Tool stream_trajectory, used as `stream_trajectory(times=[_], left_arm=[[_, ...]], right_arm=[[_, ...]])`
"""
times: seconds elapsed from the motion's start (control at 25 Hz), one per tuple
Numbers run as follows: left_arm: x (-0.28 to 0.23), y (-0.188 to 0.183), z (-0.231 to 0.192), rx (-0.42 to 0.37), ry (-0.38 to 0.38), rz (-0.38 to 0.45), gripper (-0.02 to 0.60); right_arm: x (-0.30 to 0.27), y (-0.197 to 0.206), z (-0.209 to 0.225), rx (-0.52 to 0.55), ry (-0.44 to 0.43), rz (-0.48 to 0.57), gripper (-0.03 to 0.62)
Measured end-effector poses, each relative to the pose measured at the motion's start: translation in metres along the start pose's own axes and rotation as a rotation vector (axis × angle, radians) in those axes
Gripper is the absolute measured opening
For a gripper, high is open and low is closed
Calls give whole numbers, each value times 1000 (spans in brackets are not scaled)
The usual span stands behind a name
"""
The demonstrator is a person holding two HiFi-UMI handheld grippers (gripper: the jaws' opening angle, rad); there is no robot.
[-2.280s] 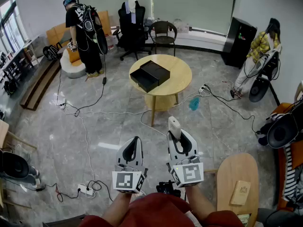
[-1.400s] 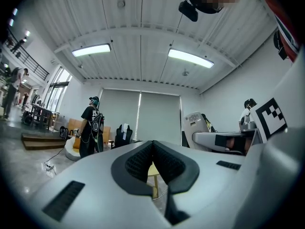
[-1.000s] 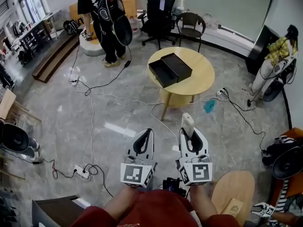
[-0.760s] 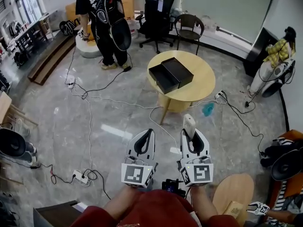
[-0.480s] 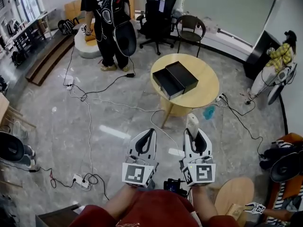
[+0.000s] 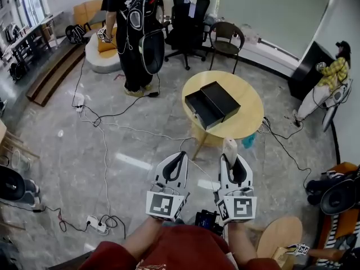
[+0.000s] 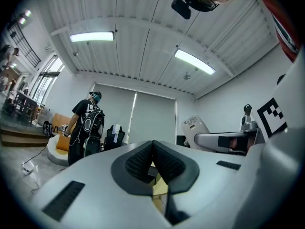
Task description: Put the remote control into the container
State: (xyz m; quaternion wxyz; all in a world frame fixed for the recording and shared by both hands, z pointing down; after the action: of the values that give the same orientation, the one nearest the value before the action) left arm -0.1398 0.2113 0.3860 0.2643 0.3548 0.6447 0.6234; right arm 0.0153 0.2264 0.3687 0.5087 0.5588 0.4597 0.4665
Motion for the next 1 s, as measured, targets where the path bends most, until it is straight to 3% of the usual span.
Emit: stream_trajectory(times=[0.12, 0.32, 1.0], left_arm=[[-19, 1, -6, 17, 5, 35, 15], [-56, 14, -15, -8, 22, -22, 15], [-231, 30, -40, -22, -8, -44, 15]], right_arm=[[-14, 6, 6, 2, 12, -1, 132], [-47, 16, 27, -11, 21, -1, 132], [-193, 39, 134, -65, -13, -17, 132]])
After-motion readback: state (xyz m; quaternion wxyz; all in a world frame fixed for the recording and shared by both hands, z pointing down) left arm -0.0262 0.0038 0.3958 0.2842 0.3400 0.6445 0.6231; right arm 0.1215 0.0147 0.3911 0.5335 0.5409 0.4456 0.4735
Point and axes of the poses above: the fingertips, and each gripper's own axes: x backward along the fingers, z to its right, y out of its underside, the point moved 4 cm from there along x, backward along the fingers, and after that the axes turned 7 degrees about y, right-handed, at the moved point
